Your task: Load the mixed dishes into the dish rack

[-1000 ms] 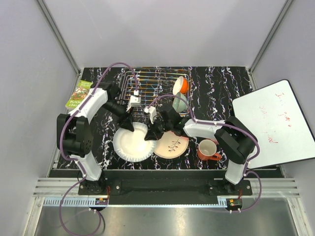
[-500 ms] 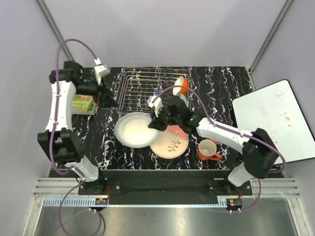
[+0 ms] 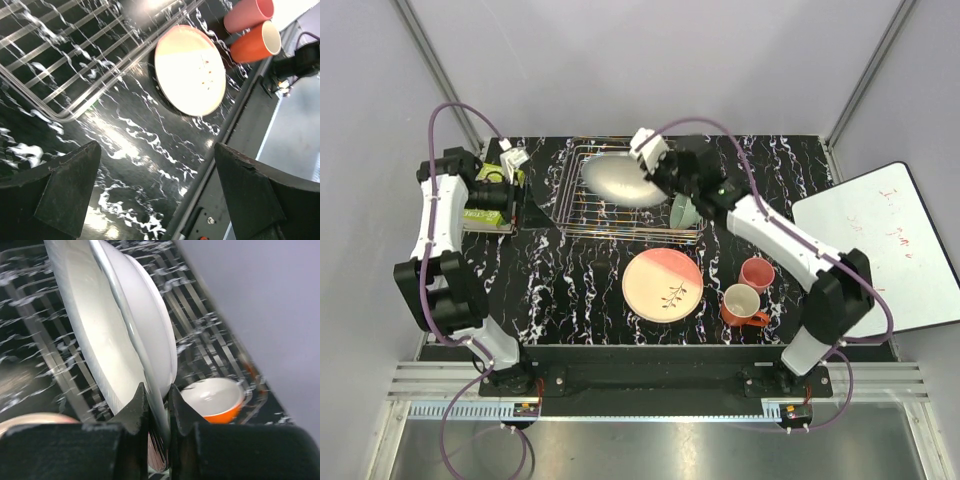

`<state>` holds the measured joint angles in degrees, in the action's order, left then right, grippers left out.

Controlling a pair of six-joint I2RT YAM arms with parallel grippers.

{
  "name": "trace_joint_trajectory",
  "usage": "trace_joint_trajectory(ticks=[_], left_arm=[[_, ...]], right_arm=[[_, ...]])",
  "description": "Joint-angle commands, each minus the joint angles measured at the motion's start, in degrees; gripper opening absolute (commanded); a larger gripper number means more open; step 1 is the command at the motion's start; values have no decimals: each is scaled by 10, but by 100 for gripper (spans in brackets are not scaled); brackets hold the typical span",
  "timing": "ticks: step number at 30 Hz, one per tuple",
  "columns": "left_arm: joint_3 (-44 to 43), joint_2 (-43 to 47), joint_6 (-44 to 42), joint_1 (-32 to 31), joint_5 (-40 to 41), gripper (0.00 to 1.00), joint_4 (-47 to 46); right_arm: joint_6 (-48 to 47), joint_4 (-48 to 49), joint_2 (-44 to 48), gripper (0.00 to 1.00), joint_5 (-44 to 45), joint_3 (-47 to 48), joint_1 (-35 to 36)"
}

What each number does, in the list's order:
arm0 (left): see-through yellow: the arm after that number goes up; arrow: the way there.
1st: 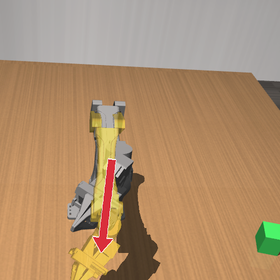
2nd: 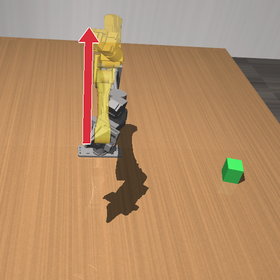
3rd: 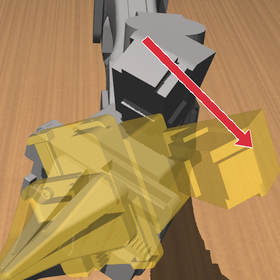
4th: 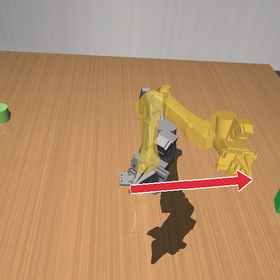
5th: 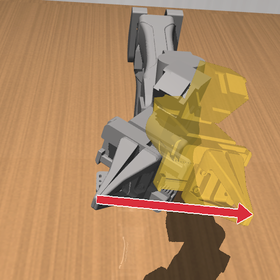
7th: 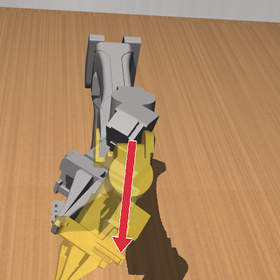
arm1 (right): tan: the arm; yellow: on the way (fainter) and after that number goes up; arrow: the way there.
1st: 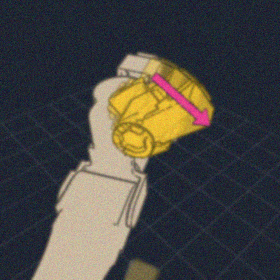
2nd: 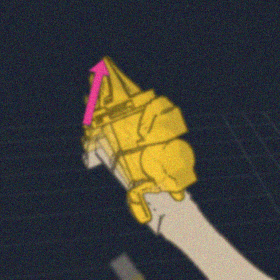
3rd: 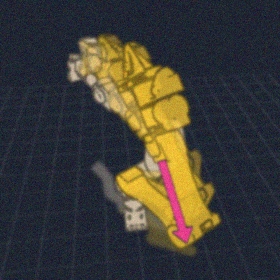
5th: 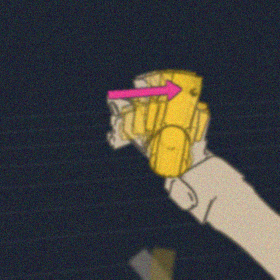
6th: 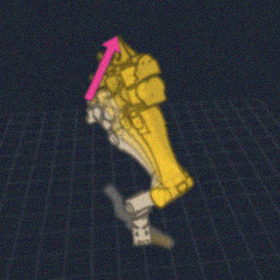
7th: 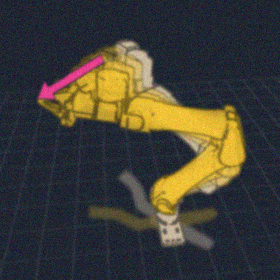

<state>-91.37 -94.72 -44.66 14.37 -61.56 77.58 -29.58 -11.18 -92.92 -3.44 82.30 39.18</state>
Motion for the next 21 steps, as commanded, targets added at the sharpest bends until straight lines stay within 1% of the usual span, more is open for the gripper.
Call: trace_joint_trajectory(ticks=[1,2,3,5,6,7,9,13,17,21], left_arm=[[51,3,-20,0,-8,99,-8],[59,1,-16,0,-7,99,-19],[72,1,-15,1,-7,99,-39],[80,-5,22,0,-5,99,-73],[79,-8,28,1,-6,99,-94],[75,-13,33,0,-8,99,-96],[68,-28,40,0,-13,99,-96],[81,-34,27,0,-1,99,-96],[91,-42,20,1,8,99,-96],[89,-49,18,1,2,99,-96]], right_arm=[[-59,102,-47,0,29,131,-45],[-68,105,-61,0,31,146,-55],[-96,105,-75,0,46,177,-60],[-128,120,-121,0,70,203,-69],[-147,129,-138,0,78,235,-80],[-151,131,-169,0,82,253,-86],[-150,145,-202,0,73,283,-105],[-194,217,-242,0,64,282,-118],[-209,256,-272,0,60,278,-132],[-212,280,-277,0,36,268,-145]])
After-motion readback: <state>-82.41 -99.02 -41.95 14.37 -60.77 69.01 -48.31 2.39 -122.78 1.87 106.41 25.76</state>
